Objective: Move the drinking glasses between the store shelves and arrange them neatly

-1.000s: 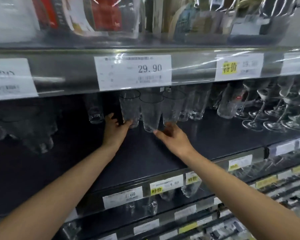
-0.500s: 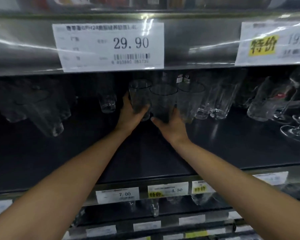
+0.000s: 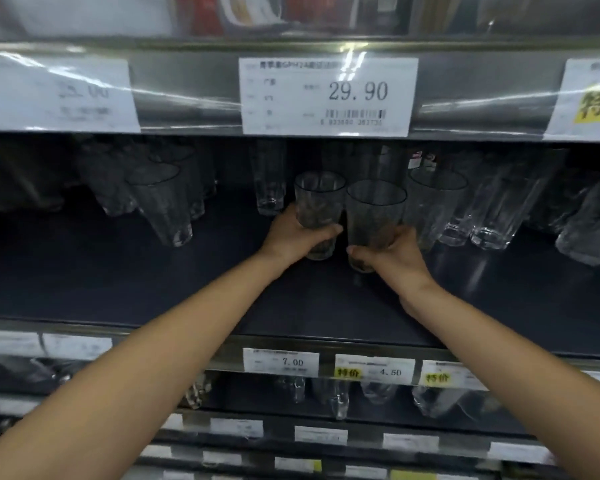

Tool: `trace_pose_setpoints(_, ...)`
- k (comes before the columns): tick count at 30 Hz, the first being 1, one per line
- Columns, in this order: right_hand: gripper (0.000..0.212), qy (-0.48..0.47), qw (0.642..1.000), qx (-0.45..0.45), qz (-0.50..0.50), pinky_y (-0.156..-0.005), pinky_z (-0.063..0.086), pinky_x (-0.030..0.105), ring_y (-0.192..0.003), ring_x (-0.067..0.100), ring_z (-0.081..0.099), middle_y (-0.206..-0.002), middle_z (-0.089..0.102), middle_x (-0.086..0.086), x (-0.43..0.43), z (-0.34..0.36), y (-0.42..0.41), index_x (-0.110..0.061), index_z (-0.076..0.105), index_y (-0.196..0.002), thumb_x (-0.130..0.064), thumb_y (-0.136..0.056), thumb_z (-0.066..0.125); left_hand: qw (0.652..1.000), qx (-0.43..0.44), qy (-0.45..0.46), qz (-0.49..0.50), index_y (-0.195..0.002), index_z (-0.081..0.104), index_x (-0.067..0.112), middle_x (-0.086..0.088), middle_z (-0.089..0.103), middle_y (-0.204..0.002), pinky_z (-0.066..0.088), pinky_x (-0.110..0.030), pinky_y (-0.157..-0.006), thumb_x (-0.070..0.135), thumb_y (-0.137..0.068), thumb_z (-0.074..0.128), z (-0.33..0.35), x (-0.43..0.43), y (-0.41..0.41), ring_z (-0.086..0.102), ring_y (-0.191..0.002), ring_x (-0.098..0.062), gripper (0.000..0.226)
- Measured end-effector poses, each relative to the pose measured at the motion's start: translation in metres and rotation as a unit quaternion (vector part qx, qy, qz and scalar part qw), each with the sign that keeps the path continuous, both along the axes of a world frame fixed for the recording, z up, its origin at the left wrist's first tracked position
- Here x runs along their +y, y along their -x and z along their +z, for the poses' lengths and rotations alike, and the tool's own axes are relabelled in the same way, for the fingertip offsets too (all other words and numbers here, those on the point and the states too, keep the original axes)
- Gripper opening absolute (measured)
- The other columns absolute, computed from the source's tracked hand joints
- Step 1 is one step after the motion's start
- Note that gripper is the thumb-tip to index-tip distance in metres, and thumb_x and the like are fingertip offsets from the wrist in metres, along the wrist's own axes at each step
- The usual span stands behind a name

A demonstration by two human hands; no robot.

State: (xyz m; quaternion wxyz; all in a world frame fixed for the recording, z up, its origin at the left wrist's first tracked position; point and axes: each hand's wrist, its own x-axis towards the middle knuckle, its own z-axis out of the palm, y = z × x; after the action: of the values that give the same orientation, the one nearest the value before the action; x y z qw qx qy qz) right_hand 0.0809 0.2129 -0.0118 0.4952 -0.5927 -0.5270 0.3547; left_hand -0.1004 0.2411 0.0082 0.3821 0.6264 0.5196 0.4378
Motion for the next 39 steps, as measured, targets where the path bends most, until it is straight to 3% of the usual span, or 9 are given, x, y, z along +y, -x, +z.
trace_pose_setpoints(7,0.049,0.014,0.983,0.117,0.139,-0.083,0.052,0.021,-0.095,0.005,0.069,-0.102,0.073,-0.002,-0.044,0.023,0.019,-0.018,0.059,-0.116,-0.014,-0.074,0.083,0.992,-0.115,0.052,0.022,-0.115,0.067,0.017,-0.003,0.075,-0.109,0.053,-0.042,-0.1,0.024,-0.081,0.081,0.008,-0.064,0.042,0.07,-0.105,-0.018,0.037)
trace_pose_setpoints(10,0.071,0.047,0.956,0.221,0.185,-0.09,0.053,0.034,-0.105,0.021,0.07,-0.108,0.073,0.002,-0.063,0.033,0.034,-0.012,0.059,-0.126,-0.029,-0.064,0.088,0.984,-0.168,0.028,0.047,-0.114,0.067,0.012,-0.009,0.074,-0.11,0.054,-0.042,-0.098,0.018,-0.086,0.075,0.017,-0.098,0.058,0.07,-0.104,-0.023,0.029)
trace_pose_setpoints(15,0.092,0.084,0.918,0.279,0.27,-0.072,0.062,0.041,-0.086,0.029,0.073,-0.087,0.072,0.008,-0.098,0.051,0.075,-0.017,0.064,-0.112,-0.074,-0.042,0.085,0.968,-0.228,0.012,0.1,-0.124,0.062,0.022,0.0,0.073,-0.114,0.052,-0.037,-0.094,0.043,-0.082,0.073,0.028,-0.166,0.102,0.069,-0.105,-0.016,0.049)
trace_pose_setpoints(18,0.071,0.107,0.904,0.295,0.292,-0.061,0.059,0.038,-0.069,0.027,0.07,-0.077,0.071,0.009,-0.121,0.056,0.114,-0.02,0.071,-0.093,-0.077,-0.05,0.074,0.948,-0.288,0.009,0.137,-0.122,0.061,0.014,-0.004,0.074,-0.098,0.059,-0.034,-0.068,0.047,-0.076,0.072,0.032,-0.205,0.127,0.072,-0.081,-0.019,0.057)
trace_pose_setpoints(20,0.051,0.112,0.895,0.296,0.313,-0.057,0.054,0.036,-0.06,0.023,0.065,-0.073,0.069,0.009,-0.137,0.057,0.14,-0.024,0.076,-0.081,-0.073,-0.068,0.066,0.938,-0.31,0.005,0.157,-0.12,0.06,0.009,-0.011,0.072,-0.095,0.061,-0.039,-0.066,0.048,-0.072,0.075,0.033,-0.227,0.144,0.072,-0.078,-0.028,0.064)
trace_pose_setpoints(22,0.056,0.109,0.887,0.295,0.338,-0.055,0.054,0.034,-0.059,0.022,0.065,-0.08,0.072,0.008,-0.154,0.058,0.167,-0.026,0.077,-0.091,-0.074,-0.064,0.069,0.934,-0.312,-0.018,0.171,-0.124,0.057,0.001,-0.017,0.071,-0.094,0.061,-0.04,-0.067,0.051,-0.071,0.072,0.033,-0.25,0.164,0.072,-0.077,-0.034,0.074)
trace_pose_setpoints(26,0.106,0.114,0.883,0.295,0.348,-0.059,0.057,0.039,-0.063,0.024,0.066,-0.092,0.073,0.009,-0.18,0.059,0.21,-0.017,0.062,-0.122,-0.077,-0.037,0.081,0.918,-0.333,-0.042,0.213,-0.121,0.056,-0.002,-0.016,0.068,-0.089,0.059,-0.037,-0.062,0.056,-0.068,0.073,0.029,-0.29,0.195,0.068,-0.068,-0.029,0.08)
trace_pose_setpoints(31,0.116,0.119,0.881,0.279,0.364,-0.057,0.056,0.037,-0.062,0.025,0.065,-0.091,0.072,0.011,-0.223,0.058,0.263,-0.014,0.057,-0.128,-0.078,-0.035,0.082,0.891,-0.371,-0.052,0.257,-0.091,0.073,0.016,-0.015,0.067,-0.083,0.057,-0.039,-0.06,0.065,-0.074,0.065,0.026,-0.34,0.244,0.064,-0.062,-0.027,0.053)
trace_pose_setpoints(39,0.114,0.119,0.885,0.303,0.333,-0.051,0.053,0.03,-0.061,0.026,0.063,-0.092,0.068,0.012,-0.276,0.057,0.324,-0.01,0.058,-0.127,-0.076,-0.038,0.084,0.904,-0.351,-0.013,0.243,-0.087,0.079,0.028,-0.012,0.071,-0.085,0.057,-0.041,-0.068,0.067,-0.077,0.056,0.033,-0.392,0.311,0.068,-0.067,-0.025,0.046)
